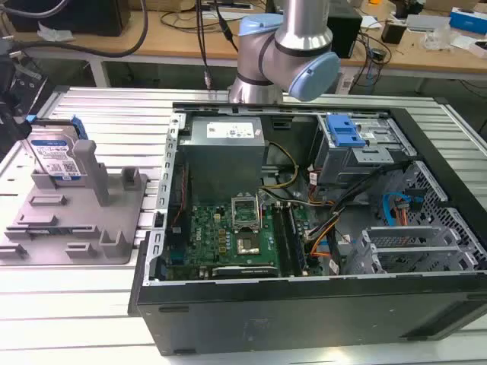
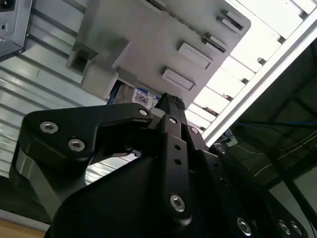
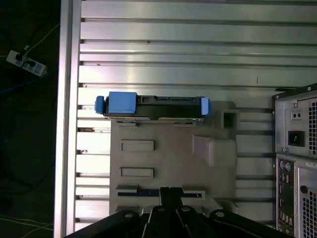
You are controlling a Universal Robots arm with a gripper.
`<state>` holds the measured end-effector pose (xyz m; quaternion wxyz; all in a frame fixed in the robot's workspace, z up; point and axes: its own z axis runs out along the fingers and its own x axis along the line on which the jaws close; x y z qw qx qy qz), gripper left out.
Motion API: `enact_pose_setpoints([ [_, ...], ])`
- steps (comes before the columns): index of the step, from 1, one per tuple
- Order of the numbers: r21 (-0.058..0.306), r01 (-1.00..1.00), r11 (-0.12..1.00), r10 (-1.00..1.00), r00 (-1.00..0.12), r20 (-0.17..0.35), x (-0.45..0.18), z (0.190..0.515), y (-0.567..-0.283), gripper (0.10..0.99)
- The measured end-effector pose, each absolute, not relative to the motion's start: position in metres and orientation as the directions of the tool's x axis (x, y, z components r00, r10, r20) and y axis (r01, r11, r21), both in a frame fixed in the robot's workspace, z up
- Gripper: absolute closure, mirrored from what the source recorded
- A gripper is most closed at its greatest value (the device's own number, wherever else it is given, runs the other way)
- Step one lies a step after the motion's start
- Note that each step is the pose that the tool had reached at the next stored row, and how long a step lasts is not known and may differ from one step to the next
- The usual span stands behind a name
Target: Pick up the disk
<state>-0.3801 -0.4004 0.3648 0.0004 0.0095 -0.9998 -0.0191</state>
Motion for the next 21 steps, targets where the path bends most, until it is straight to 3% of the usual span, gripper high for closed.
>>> enact_pose_setpoints([
  [12,0.038,-0.020,0.999,-0.020,-1.000,0.000,-0.3801,0.3648,-0.4004,0.980],
  [21,0.038,-0.286,0.957,-0.287,-0.958,0.000,-0.3801,0.3643,-0.4004,0.980],
])
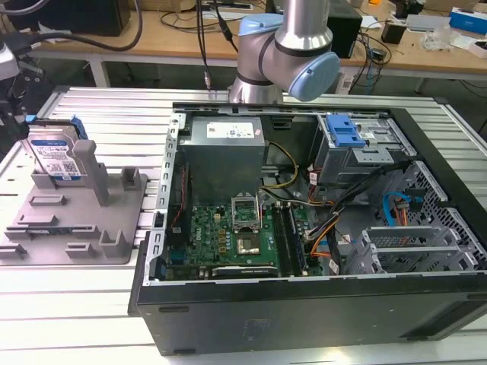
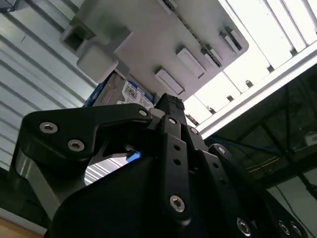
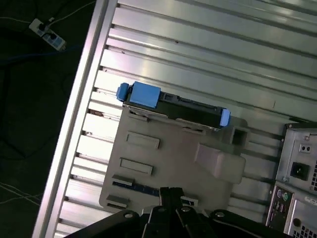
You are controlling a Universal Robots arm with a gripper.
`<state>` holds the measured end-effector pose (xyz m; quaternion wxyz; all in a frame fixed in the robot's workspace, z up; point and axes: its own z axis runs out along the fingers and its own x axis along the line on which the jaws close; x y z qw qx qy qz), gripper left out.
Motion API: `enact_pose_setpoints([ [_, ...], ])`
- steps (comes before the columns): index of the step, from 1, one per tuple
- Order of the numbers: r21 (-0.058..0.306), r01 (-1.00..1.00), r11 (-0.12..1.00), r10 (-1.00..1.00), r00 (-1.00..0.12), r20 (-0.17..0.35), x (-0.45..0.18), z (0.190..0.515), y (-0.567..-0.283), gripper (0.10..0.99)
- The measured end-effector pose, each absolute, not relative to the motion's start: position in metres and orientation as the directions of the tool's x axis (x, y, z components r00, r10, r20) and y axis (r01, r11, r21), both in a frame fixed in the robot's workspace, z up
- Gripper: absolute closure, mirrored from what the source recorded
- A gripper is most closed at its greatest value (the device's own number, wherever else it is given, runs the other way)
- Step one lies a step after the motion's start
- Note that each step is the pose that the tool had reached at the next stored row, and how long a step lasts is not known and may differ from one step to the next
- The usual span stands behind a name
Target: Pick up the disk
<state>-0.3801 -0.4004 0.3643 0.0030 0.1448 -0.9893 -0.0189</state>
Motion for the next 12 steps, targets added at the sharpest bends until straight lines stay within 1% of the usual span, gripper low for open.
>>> enact_pose_setpoints([
  [12,0.038,-0.524,0.851,-0.524,-0.852,0.001,-0.3801,0.3635,-0.4004,0.980],
])
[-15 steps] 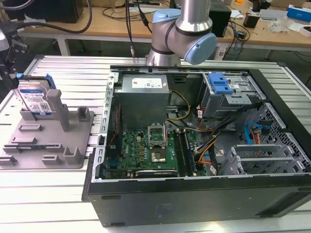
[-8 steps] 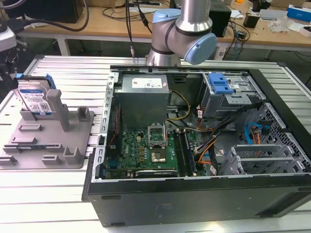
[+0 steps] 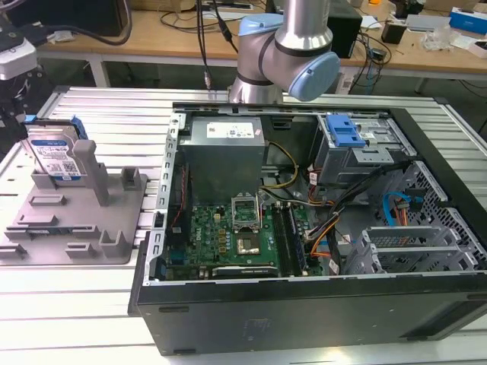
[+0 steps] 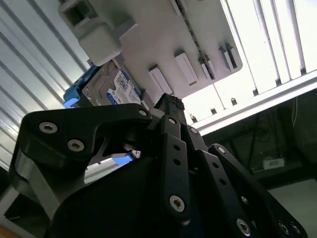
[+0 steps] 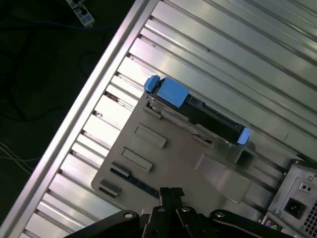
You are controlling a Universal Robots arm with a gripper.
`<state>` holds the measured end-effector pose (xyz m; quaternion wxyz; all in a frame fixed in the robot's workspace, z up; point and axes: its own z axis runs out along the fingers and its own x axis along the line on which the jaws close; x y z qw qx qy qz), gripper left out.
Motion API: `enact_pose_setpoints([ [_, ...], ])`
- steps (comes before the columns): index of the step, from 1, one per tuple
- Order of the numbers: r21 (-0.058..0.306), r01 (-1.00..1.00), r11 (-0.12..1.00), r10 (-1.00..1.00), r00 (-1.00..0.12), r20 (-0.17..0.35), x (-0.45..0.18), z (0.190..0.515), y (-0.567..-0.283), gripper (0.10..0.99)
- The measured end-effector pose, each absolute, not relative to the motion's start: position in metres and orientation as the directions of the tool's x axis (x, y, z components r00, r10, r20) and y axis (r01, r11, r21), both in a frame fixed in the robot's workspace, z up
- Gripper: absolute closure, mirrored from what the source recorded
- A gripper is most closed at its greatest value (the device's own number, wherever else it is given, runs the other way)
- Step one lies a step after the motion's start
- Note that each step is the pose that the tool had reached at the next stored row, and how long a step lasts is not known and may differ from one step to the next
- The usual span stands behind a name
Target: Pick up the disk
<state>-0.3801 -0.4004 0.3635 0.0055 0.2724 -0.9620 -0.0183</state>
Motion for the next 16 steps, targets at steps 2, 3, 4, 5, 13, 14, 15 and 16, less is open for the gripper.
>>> enact_pose_setpoints([
  [2,0.038,-0.559,0.828,-0.560,-0.829,0.001,-0.3801,0.3634,-0.4004,0.918],
  [3,0.038,-0.573,0.819,-0.573,-0.820,0.001,-0.3801,0.3634,-0.4004,0.918],
  [4,0.038,-0.587,0.808,-0.588,-0.809,0.001,-0.3801,0.3634,-0.4004,0.851],
  [5,0.038,-0.603,0.797,-0.603,-0.798,0.001,-0.3801,0.3633,-0.4004,0.851],
  [13,0.038,-0.731,0.682,-0.731,-0.682,0.001,-0.3801,0.3631,-0.4004,0.604],
  [14,0.038,-0.742,0.669,-0.743,-0.669,0.000,-0.3801,0.3630,-0.4004,0.604],
  [15,0.038,-0.762,0.646,-0.763,-0.647,0.000,-0.3801,0.3630,-0.4004,0.604],
  [16,0.038,-0.782,0.622,-0.783,-0.622,0.000,-0.3801,0.3629,-0.4004,0.592],
])
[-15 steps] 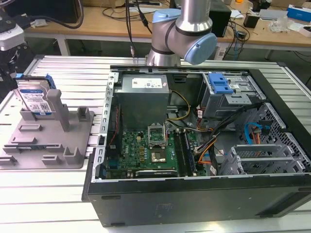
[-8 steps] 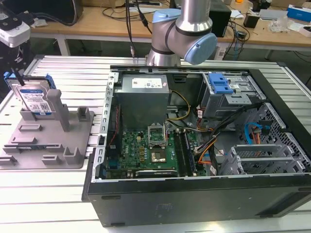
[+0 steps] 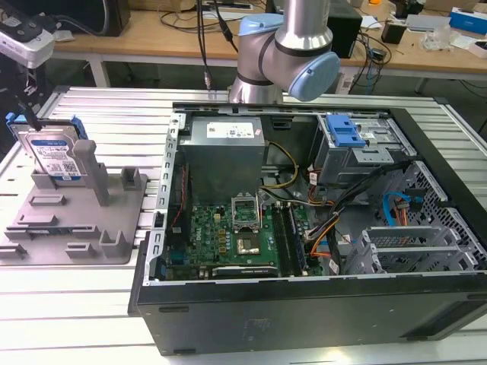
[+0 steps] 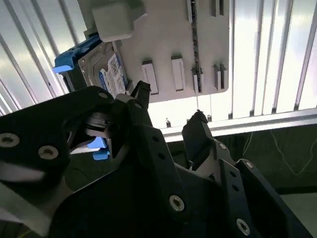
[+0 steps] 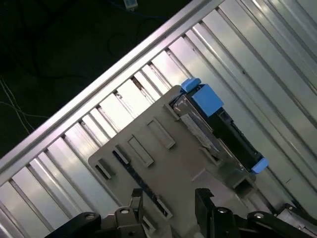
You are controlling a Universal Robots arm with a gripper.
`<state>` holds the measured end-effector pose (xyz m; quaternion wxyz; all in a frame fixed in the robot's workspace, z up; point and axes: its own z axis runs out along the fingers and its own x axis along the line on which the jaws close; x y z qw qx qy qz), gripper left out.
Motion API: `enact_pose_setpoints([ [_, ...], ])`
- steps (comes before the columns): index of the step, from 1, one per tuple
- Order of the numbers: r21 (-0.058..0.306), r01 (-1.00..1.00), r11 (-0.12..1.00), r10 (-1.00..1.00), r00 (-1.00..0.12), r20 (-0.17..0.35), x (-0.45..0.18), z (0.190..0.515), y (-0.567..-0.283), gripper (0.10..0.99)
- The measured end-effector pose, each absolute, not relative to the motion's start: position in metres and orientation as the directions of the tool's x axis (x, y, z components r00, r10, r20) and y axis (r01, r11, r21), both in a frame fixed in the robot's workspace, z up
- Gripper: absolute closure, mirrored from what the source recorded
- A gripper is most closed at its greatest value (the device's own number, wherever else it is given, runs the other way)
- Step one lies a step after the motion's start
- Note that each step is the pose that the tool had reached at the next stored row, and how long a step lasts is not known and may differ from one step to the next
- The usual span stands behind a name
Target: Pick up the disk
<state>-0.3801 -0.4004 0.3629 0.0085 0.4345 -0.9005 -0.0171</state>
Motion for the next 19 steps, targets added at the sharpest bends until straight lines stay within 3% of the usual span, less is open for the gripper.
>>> enact_pose_setpoints([
  [1,0.038,-0.810,0.585,-0.810,-0.586,0.000,-0.3801,0.3628,-0.4005,0.529],
  [19,0.038,-0.988,0.150,-0.989,-0.150,0.000,-0.3797,0.3604,-0.4004,0.529],
])
